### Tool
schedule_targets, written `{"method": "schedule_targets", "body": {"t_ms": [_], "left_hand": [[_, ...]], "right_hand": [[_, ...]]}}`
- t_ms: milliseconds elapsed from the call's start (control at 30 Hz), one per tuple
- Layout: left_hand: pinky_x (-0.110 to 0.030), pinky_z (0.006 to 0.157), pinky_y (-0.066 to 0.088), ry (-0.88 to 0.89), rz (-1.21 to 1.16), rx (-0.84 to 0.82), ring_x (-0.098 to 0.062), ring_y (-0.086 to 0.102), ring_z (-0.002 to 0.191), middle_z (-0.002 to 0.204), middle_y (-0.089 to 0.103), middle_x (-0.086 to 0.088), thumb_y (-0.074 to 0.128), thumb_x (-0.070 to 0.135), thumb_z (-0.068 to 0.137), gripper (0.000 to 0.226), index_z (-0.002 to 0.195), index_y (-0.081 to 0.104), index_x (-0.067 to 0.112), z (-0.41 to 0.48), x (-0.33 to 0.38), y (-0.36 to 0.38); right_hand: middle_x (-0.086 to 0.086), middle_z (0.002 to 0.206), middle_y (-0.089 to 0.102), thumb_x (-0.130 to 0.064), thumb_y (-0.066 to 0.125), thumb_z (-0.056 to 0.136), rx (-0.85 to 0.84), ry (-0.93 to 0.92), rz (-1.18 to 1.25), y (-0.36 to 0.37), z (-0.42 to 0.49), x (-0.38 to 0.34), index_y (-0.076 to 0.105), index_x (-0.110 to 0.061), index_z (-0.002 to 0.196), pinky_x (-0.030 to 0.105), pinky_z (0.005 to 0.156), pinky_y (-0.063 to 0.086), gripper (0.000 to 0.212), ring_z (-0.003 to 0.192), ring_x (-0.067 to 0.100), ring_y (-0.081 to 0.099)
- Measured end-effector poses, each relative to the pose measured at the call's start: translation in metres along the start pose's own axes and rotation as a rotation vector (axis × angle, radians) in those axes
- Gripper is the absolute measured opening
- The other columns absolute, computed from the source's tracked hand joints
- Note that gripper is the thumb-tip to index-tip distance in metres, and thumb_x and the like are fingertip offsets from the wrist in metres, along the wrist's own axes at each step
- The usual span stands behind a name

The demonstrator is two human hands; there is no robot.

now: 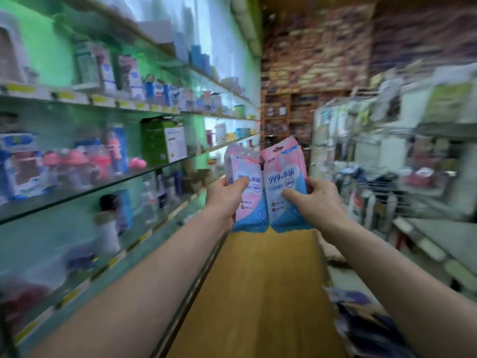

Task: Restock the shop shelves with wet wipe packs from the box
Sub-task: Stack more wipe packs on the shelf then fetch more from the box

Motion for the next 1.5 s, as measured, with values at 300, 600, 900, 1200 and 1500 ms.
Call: {"method": "schedule_targets", "body": {"t_ms": [300,600,900,1200,1500], "left_hand": [[-0.049,0.078,0.057,0.049,-0.063,-0.468,-0.035,0.068,0.087,0.101,0.068,-0.02,0.068,0.015,0.089,0.013,0.096,0.063,0.005,0.015,0.051,0.138],[-0.037,0.062,0.058,0.006,-0.158,-0.819,-0.027,0.067,0.067,0.087,0.069,-0.015,0.066,0.015,0.091,0.019,0.103,0.06,0.003,-0.039,0.079,0.266],[-0.04,0.065,0.06,-0.068,-0.237,-1.059,-0.029,0.07,0.071,0.092,0.072,-0.016,0.063,0.018,0.092,0.022,0.108,0.065,0.003,-0.12,0.089,0.375],[-0.052,0.074,0.059,-0.12,-0.286,-1.181,-0.033,0.072,0.081,0.098,0.072,-0.016,0.069,0.023,0.087,0.031,0.113,0.063,0.007,-0.172,0.103,0.452],[-0.051,0.071,0.059,-0.177,-0.358,-1.299,-0.034,0.072,0.08,0.097,0.072,-0.019,0.068,0.017,0.088,0.028,0.112,0.062,0.002,-0.207,0.105,0.502]], "right_hand": [[0.006,0.085,0.071,-0.019,0.073,0.077,0.462,-0.028,-0.242,-0.126,0.017,-0.031,0.068,-0.014,0.083,0.042,0.076,0.056,0.009,0.08,0.024,0.068],[0.002,0.093,0.069,-0.02,0.07,0.081,0.725,-0.003,-0.46,-0.244,-0.028,-0.072,0.064,-0.023,0.087,0.044,0.083,0.056,0.009,0.088,0.023,0.068],[0.006,0.096,0.072,-0.022,0.069,0.08,0.863,0.026,-0.694,-0.341,-0.076,-0.1,0.068,-0.018,0.089,0.047,0.084,0.055,0.01,0.089,0.026,0.068],[0.002,0.09,0.07,-0.021,0.066,0.083,0.932,0.064,-0.86,-0.409,-0.101,-0.121,0.065,-0.02,0.087,0.03,0.074,0.053,0.004,0.08,0.019,0.065],[0.0,0.089,0.069,-0.021,0.066,0.084,1.027,0.114,-0.879,-0.444,-0.118,-0.122,0.062,-0.024,0.076,0.038,0.082,0.056,0.009,0.085,0.02,0.067]]}}
Point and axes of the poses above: each hand's wrist, its own z-axis towards the middle knuckle, its own y-axis out of the palm, x = y × z, the point moved 1 cm from there along z, towards the middle knuckle
